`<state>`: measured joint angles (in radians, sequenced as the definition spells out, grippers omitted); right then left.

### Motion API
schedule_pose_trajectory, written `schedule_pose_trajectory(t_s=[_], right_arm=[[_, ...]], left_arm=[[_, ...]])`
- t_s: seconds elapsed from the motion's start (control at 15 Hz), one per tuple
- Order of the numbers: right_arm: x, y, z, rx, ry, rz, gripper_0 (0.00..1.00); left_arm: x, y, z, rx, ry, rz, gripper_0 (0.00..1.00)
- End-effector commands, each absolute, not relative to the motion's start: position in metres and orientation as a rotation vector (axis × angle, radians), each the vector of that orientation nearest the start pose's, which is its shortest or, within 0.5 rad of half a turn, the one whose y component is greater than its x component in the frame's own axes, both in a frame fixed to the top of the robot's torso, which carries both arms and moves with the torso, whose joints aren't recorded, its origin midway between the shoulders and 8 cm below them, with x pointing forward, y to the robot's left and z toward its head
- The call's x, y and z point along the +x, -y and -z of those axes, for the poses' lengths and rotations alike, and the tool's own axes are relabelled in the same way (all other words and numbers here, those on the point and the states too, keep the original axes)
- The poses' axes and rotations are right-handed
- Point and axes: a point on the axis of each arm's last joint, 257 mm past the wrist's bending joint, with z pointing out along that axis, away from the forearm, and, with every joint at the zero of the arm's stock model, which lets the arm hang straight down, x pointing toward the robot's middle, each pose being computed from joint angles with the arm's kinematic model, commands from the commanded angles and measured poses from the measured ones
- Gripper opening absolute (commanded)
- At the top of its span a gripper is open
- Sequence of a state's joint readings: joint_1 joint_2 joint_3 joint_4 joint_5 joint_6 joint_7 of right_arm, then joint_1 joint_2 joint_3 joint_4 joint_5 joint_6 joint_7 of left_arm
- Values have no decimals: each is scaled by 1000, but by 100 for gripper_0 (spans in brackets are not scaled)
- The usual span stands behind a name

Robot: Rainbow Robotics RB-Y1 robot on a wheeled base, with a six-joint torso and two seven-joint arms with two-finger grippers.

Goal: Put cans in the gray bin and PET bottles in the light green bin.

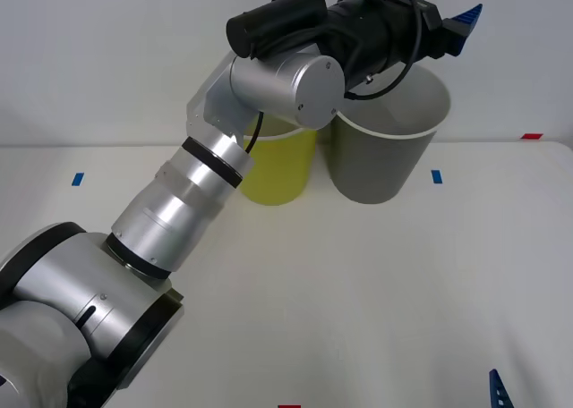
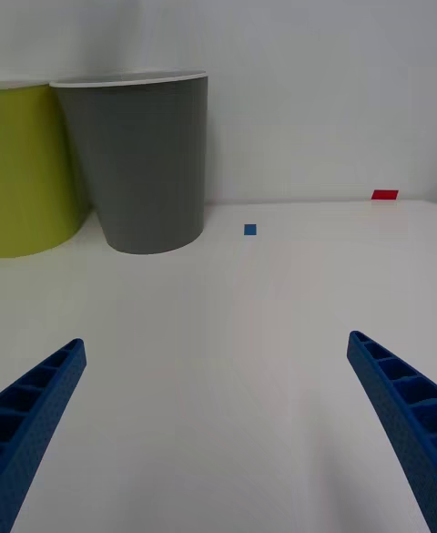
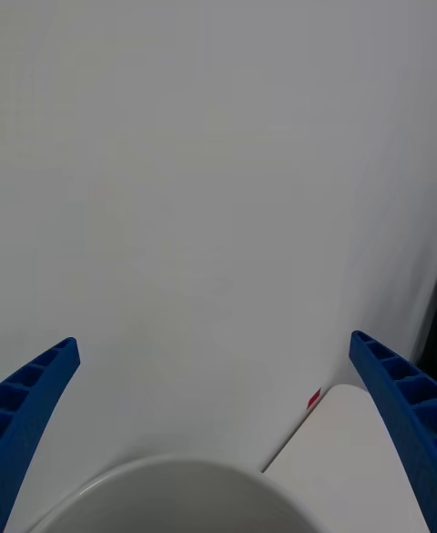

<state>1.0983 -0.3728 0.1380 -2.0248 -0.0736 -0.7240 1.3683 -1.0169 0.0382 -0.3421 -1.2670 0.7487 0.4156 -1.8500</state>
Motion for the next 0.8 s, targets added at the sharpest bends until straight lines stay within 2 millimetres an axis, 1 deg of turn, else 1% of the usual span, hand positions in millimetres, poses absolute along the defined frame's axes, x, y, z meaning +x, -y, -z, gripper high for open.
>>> schedule_pose_trajectory(t_s=[0.07,0.13,0.2,0.27,0.4,0.47,0.6,0.73,0.8], right_arm=[[209,289,225,-20,-1509,-60,100],[209,289,225,-20,-1509,-60,100],[209,289,225,-20,-1509,-60,100],[209,289,225,-20,-1509,-60,100],[209,289,225,-20,-1509,-60,100],[209,289,225,-20,-1509,-60,100],[209,289,225,-20,-1509,-60,100],[209,289,225,-20,-1509,-60,100],[209,289,225,-20,-1509,-60,100]], left_arm=[[585,176,-72,667,-1340,642,100],[584,176,-74,668,-1337,646,100],[578,177,-75,701,-1341,641,100],[573,170,-75,749,-1372,626,100],[562,154,-75,787,-1425,672,100],[556,140,-76,806,-1432,673,100],[551,114,-82,823,-1401,599,100],[538,83,-92,848,-1393,540,100],[532,67,-94,848,-1400,529,100]])
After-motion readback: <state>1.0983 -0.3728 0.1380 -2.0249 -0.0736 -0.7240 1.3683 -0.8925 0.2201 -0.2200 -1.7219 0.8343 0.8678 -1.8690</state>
